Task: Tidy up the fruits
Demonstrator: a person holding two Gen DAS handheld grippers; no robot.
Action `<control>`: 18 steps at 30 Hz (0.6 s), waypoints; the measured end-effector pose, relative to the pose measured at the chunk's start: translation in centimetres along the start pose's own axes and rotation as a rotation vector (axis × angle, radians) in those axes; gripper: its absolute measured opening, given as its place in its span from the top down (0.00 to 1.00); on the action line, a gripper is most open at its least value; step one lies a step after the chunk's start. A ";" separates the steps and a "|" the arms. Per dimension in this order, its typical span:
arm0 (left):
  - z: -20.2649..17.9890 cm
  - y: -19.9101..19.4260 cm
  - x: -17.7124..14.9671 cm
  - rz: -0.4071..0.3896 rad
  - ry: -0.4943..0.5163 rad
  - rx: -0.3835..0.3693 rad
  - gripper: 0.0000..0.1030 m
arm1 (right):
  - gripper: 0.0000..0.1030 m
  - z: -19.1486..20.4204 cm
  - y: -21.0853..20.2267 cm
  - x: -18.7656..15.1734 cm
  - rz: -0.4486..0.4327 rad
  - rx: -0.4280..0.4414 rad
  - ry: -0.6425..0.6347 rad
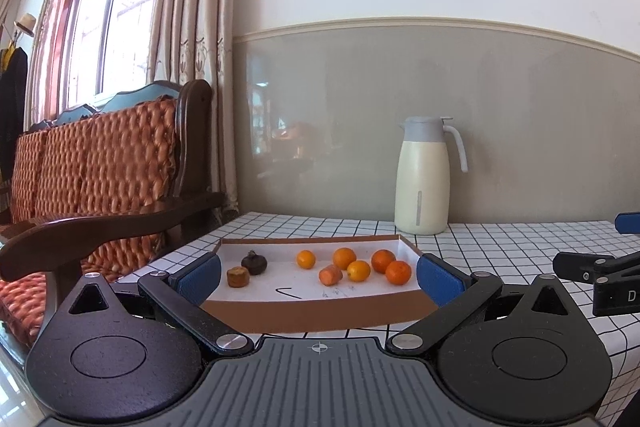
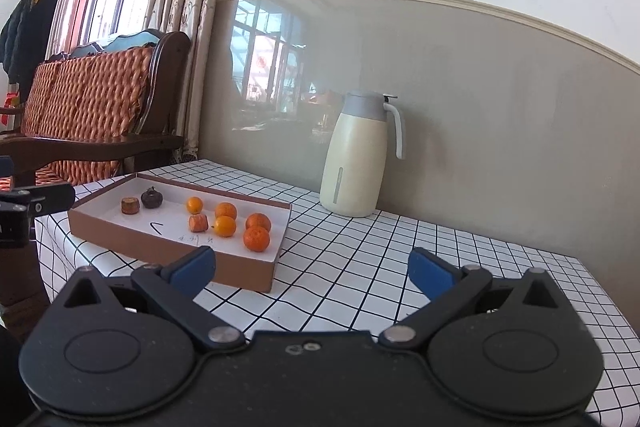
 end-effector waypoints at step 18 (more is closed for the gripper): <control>-0.1 -0.3 0.1 -0.010 0.008 0.001 0.00 | 0.06 -0.3 -0.2 0.2 -0.018 0.001 0.014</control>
Point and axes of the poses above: each gripper's, at about its wrist camera, not at the fingertips, and y roughly the way its jaws point, z to its left, x to its top, the point moved 7 cm from there along y, roughly the way its jaws point, and after that the axes turned 1 degree about x, right-handed, at the moved point
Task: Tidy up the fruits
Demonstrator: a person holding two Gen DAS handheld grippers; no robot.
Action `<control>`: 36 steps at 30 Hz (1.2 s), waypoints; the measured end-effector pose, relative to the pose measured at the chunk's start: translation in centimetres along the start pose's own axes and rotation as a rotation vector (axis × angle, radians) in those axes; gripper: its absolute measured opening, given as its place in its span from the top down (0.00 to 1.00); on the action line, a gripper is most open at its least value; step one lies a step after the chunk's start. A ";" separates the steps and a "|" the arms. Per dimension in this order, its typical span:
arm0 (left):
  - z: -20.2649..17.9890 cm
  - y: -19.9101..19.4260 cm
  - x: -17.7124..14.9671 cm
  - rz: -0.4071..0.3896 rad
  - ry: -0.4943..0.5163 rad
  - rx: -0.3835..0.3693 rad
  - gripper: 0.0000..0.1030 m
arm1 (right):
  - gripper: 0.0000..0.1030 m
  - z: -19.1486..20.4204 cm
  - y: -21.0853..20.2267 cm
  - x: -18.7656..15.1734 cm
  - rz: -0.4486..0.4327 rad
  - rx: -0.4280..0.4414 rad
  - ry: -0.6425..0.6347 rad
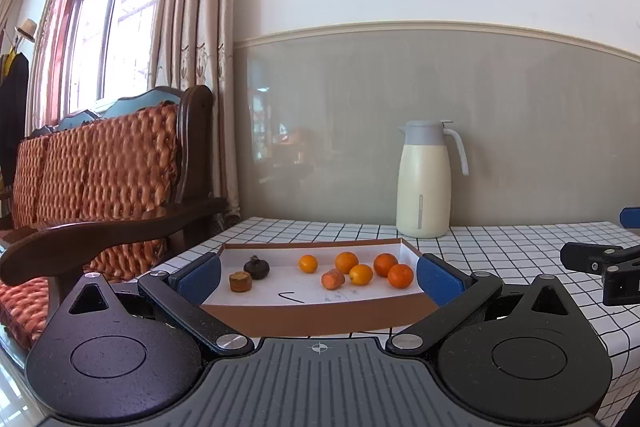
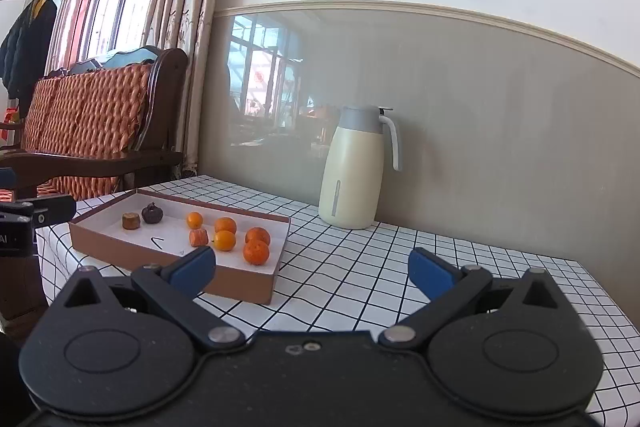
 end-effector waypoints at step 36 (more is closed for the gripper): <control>-0.1 0.0 0.1 -0.002 -0.002 0.000 0.00 | 0.06 0.0 -0.1 -0.1 -0.002 -0.004 -0.001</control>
Point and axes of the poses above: each gripper's, at about its wrist camera, not at the fingertips, and y roughly the way its jaws point, z to its left, x to its top, the point moved 7 cm from there along y, roughly the way its jaws point, and after that the axes turned 1 degree about x, right-handed, at the moved point
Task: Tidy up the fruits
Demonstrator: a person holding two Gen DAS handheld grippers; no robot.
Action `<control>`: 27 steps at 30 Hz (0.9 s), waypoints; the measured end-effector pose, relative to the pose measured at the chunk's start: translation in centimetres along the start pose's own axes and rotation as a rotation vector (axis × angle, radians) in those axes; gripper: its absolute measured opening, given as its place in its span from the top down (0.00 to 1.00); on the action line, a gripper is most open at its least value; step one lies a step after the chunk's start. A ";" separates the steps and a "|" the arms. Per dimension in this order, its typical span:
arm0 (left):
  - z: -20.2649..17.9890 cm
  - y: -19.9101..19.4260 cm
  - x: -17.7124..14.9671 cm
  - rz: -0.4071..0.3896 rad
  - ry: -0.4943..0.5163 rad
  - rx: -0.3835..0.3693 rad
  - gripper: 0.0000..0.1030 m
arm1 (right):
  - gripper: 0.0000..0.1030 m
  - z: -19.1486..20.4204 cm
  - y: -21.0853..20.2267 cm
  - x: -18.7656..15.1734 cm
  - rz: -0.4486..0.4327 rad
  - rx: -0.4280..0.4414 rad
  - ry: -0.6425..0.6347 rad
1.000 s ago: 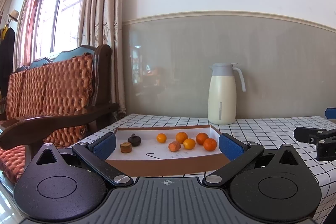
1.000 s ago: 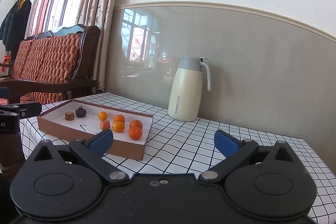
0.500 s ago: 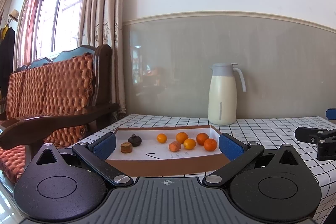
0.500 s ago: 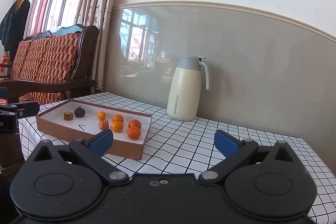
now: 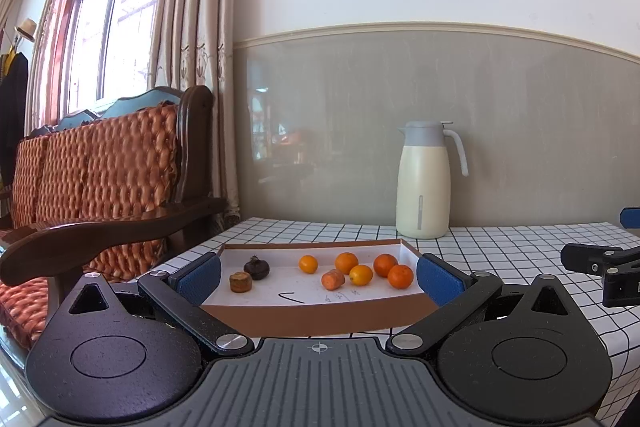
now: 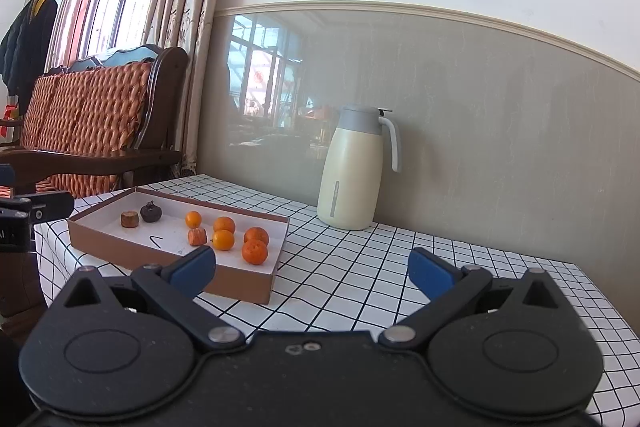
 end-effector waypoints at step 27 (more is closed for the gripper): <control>-0.1 -0.2 0.1 -0.014 0.003 0.000 0.00 | 0.06 0.0 0.0 -0.1 0.001 -0.001 -0.003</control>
Point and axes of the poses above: each gripper's, at about its wrist camera, not at the fingertips, and y roughly the way its jaws point, z to its left, x to its top, the point moved 7 cm from there along y, roughly the way its jaws point, and after that the axes turned 1 degree about x, right-handed, at the moved point
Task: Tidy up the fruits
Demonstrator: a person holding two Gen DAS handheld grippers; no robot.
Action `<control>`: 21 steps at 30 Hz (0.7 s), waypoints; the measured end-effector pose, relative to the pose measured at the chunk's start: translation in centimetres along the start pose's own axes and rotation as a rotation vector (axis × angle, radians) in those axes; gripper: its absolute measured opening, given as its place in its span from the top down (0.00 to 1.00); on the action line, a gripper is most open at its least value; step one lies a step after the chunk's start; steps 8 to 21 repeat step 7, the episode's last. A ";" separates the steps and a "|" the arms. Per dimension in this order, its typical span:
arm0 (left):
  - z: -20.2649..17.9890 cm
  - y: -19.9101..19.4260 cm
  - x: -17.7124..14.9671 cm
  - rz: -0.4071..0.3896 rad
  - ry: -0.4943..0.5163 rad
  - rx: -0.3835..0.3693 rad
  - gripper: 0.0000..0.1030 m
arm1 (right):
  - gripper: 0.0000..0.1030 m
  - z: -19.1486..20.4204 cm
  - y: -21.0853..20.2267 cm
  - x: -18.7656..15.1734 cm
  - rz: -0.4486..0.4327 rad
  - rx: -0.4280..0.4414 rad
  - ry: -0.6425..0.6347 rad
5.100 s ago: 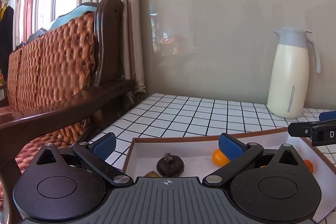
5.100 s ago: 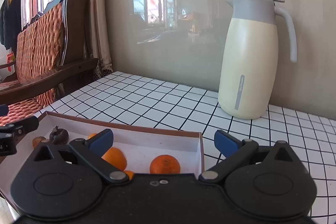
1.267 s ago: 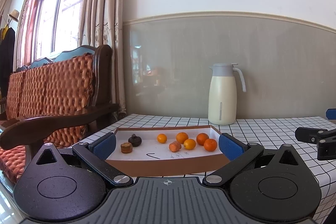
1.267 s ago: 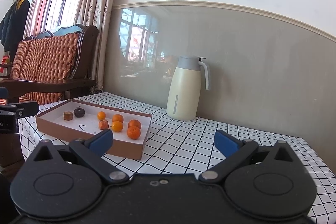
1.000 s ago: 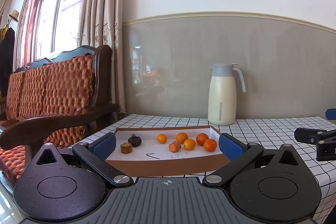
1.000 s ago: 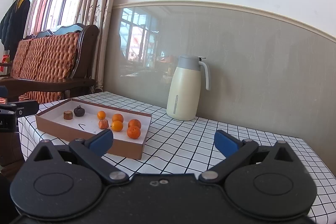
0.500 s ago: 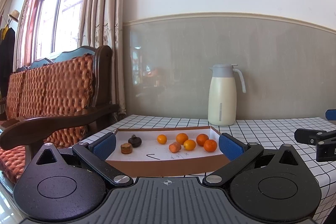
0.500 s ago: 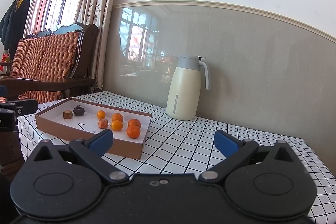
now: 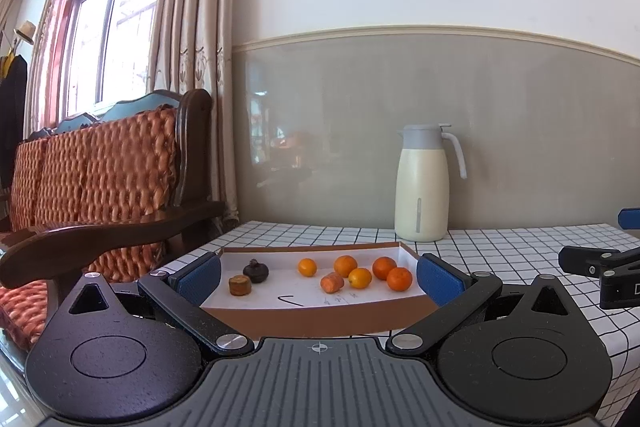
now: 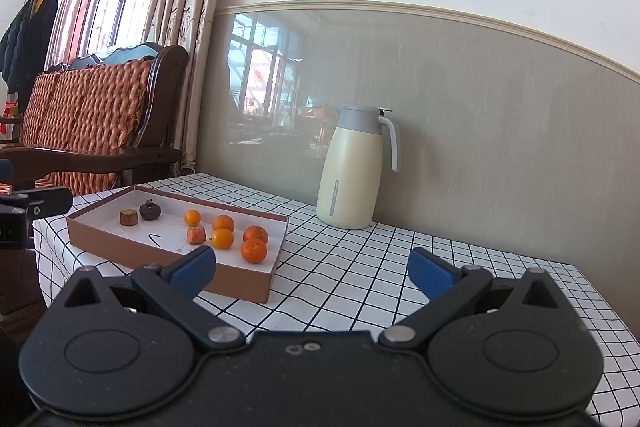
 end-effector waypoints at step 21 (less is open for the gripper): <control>-0.3 0.0 0.1 -0.009 0.017 -0.003 0.00 | 0.06 0.0 0.0 0.0 0.000 0.000 0.000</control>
Point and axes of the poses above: each gripper's, at about its wrist camera, not at the fingertips, and y roughly the way its jaws point, z to its left, x to its top, the point moved 7 cm from there along y, roughly the way its jaws point, and after that the axes turned 1 degree about x, right-handed, at the moved point
